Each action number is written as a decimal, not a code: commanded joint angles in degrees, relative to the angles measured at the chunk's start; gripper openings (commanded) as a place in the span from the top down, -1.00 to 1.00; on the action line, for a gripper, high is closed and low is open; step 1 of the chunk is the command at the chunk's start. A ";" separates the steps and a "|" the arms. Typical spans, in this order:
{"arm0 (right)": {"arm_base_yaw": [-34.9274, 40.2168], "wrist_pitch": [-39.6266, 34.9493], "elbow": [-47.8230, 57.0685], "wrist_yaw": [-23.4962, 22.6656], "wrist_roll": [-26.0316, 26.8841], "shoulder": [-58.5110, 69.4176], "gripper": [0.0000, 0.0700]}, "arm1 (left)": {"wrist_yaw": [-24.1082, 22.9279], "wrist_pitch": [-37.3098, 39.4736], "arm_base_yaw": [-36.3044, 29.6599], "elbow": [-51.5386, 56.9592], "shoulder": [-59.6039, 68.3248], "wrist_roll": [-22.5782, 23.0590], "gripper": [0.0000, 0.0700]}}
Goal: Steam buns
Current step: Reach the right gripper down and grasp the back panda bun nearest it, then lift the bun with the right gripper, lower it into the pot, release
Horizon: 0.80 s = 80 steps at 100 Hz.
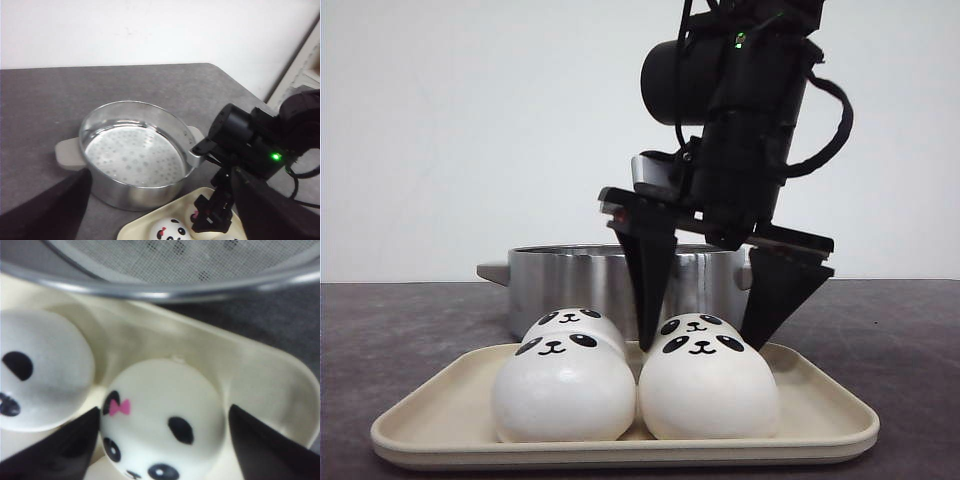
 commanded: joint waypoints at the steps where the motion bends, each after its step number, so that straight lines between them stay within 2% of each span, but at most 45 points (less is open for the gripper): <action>1: 0.28 0.02 1.01 0.00 0.87 1.92 -0.26 | -0.17 0.57 -0.28 0.63 0.13 0.37 -0.47; 4: 0.28 -0.13 1.01 0.04 0.85 2.08 -0.20 | -0.17 0.55 -0.28 0.63 0.13 0.37 -0.47; 7: 0.28 -0.33 1.01 0.04 0.81 2.10 -0.02 | -0.17 0.55 -0.28 0.63 0.13 0.37 -0.47; 11: 0.28 -0.28 1.01 0.13 0.72 2.10 0.40 | -0.17 0.55 -0.28 0.63 0.13 0.37 -0.47; 15: 0.33 -0.02 1.01 0.55 0.70 2.10 0.98 | -0.17 0.57 -0.28 0.63 0.13 0.35 -0.47; 16: 0.37 0.07 1.01 0.55 0.63 2.10 1.00 | -0.17 0.57 -0.28 0.63 0.13 0.37 -0.47; 36: 1.75 -0.94 1.01 0.46 0.42 -0.98 0.98 | -0.24 0.15 -0.28 0.63 0.11 0.37 -0.47; 62: 4.94 -1.90 1.84 0.48 -0.98 -15.93 0.98 | -0.42 -0.66 -0.28 0.63 0.11 0.37 -0.47; 70: 4.94 0.42 3.56 3.56 -1.53 -19.52 0.98 | -1.07 -0.63 -0.31 0.63 0.13 0.35 -0.47; 80: 4.48 2.05 7.65 11.32 -5.27 -21.05 0.98 | -2.58 -0.59 -0.68 0.63 0.17 0.37 -0.47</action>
